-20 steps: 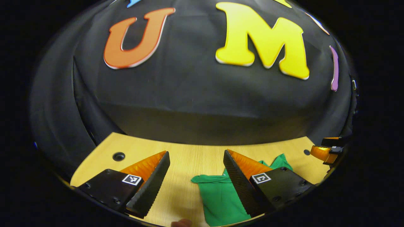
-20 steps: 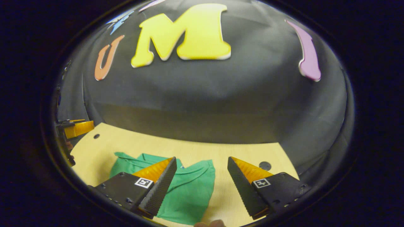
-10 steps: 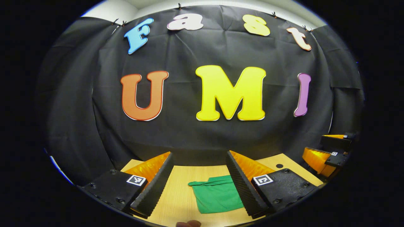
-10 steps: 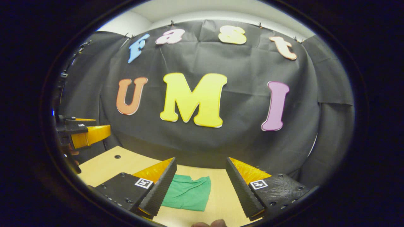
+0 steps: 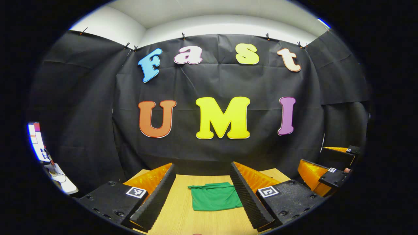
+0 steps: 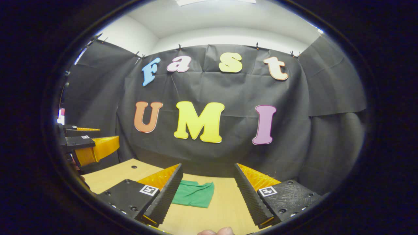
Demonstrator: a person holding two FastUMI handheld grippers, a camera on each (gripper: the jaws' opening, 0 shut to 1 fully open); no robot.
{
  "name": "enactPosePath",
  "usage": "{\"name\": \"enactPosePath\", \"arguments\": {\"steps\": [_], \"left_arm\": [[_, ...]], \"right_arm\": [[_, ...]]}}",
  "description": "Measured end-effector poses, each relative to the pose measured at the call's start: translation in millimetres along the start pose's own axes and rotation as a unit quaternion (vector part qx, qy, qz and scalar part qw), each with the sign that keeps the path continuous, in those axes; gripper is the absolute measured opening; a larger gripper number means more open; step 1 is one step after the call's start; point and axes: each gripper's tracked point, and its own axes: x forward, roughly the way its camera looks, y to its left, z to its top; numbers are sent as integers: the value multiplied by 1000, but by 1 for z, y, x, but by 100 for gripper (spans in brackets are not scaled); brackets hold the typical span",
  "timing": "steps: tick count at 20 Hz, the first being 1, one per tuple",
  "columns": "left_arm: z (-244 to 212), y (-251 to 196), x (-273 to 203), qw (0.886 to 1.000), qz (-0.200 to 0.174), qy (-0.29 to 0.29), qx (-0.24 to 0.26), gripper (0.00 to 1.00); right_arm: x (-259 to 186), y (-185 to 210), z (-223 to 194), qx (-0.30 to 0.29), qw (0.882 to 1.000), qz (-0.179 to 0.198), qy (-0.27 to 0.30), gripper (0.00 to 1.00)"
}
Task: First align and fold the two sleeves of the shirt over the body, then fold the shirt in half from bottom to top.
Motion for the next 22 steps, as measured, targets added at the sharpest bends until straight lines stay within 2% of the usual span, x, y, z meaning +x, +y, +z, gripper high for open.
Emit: {"name": "enactPosePath", "arguments": {"steps": [3,8,22], "left_arm": [[0,-11,-27,1000,1,0,3,99],[6,-23,-40,1000,-13,-4,4,100],[10,-22,-11,1000,-14,-2,10,100]], "right_arm": [[-26,6,-10,15,1000,17,17,97],[-44,7,-5,34,999,9,16,95],[-18,11,5,41,999,2,3,95]]}}
